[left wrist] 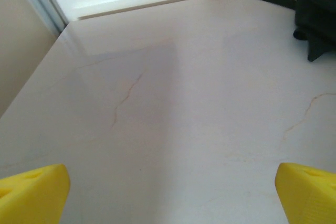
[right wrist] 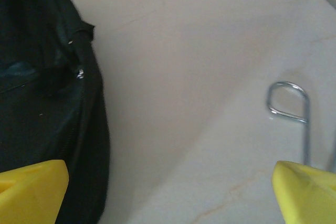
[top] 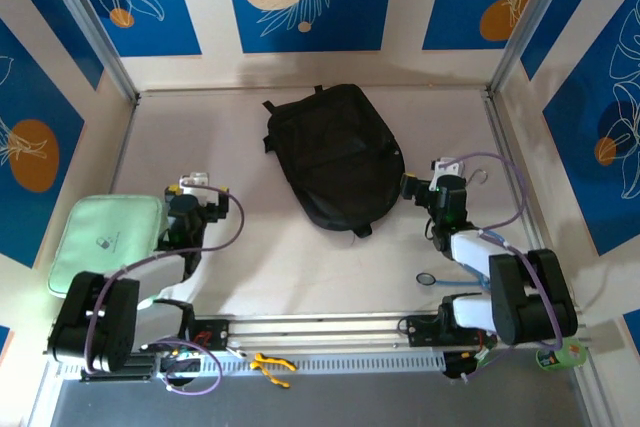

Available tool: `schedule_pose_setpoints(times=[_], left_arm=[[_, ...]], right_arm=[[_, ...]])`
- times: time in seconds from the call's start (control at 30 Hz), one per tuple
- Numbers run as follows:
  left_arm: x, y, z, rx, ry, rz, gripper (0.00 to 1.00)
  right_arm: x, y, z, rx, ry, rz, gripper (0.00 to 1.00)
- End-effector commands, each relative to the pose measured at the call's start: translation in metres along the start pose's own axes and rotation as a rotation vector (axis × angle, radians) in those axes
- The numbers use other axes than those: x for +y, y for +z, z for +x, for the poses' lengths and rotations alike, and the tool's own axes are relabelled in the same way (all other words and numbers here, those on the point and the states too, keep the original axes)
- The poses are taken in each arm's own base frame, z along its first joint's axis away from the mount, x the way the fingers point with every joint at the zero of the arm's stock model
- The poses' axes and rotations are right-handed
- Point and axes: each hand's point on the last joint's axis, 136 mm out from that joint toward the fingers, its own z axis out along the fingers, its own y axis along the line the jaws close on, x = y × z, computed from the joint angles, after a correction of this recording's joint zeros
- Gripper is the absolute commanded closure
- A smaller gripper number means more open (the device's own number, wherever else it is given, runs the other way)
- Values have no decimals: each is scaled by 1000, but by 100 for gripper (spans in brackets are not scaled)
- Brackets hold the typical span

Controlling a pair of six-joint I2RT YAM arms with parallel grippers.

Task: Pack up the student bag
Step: Reset both arms

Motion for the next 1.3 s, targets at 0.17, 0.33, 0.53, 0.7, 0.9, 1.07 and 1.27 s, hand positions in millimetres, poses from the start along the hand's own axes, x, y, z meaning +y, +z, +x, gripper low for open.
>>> schedule_pose_setpoints(times=[0.17, 0.33, 0.53, 0.7, 0.9, 1.07, 1.27], left_arm=[[-16, 7, -27, -172, -53, 175, 1], [-14, 20, -19, -174, -61, 169, 1], [-17, 29, -7, -165, -73, 188, 1], [-15, 35, -6, -135, -77, 179, 1], [-10, 57, -1, -14, -83, 136, 0], [-13, 57, -3, -17, -62, 137, 0], [-23, 57, -3, -12, -43, 193, 0]], right_arm=[[18, 2, -29, -124, -75, -120, 1], [13, 5, -24, -162, -71, -101, 1], [7, 23, -15, -138, -61, -64, 1], [-3, 30, -13, -119, -43, 11, 1], [-13, 35, -13, -80, 8, 17, 1], [-13, 35, -13, -78, 8, 17, 1], [-13, 35, -13, -78, 9, 15, 1]])
